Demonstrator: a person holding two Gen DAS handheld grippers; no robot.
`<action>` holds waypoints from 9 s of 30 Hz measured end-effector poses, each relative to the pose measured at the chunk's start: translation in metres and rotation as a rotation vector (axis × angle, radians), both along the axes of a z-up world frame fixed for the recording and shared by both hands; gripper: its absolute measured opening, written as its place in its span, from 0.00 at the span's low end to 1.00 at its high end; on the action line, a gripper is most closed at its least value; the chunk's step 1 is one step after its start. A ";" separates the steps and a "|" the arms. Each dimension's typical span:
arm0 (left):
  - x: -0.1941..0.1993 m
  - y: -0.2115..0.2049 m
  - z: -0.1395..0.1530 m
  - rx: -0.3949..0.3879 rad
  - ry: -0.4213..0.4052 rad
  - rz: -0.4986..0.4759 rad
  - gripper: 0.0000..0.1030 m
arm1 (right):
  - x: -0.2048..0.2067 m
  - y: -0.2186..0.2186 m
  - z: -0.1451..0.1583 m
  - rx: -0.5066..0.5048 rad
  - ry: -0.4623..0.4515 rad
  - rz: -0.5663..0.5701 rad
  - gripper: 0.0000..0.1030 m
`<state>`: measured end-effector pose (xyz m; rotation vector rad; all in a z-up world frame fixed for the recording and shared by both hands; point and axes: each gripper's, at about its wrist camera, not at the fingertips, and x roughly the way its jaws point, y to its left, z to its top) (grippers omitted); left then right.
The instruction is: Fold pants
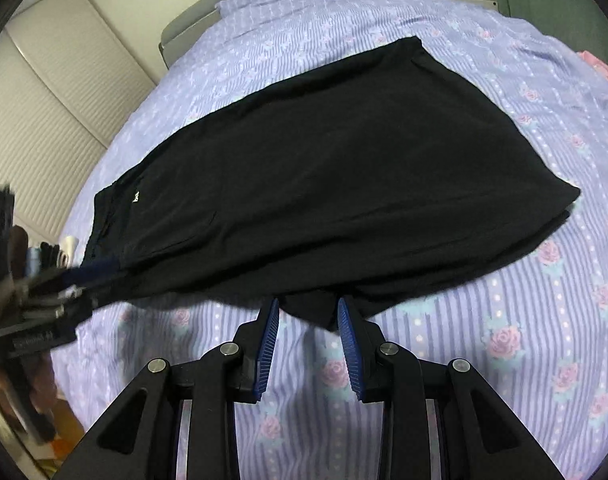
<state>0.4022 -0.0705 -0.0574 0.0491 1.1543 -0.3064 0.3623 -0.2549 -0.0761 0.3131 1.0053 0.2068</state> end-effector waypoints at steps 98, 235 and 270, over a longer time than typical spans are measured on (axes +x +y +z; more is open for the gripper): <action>0.085 0.283 -0.047 -0.628 0.049 0.204 0.24 | 0.113 0.239 0.027 -0.215 -0.073 -0.063 0.53; 0.140 -0.065 0.056 -0.052 -0.126 -0.017 0.79 | 0.057 -0.160 0.066 -0.061 -0.104 -0.420 0.83; 0.093 -0.076 -0.027 -0.161 0.109 0.221 0.79 | 0.073 -0.188 -0.020 0.170 0.093 -0.226 0.83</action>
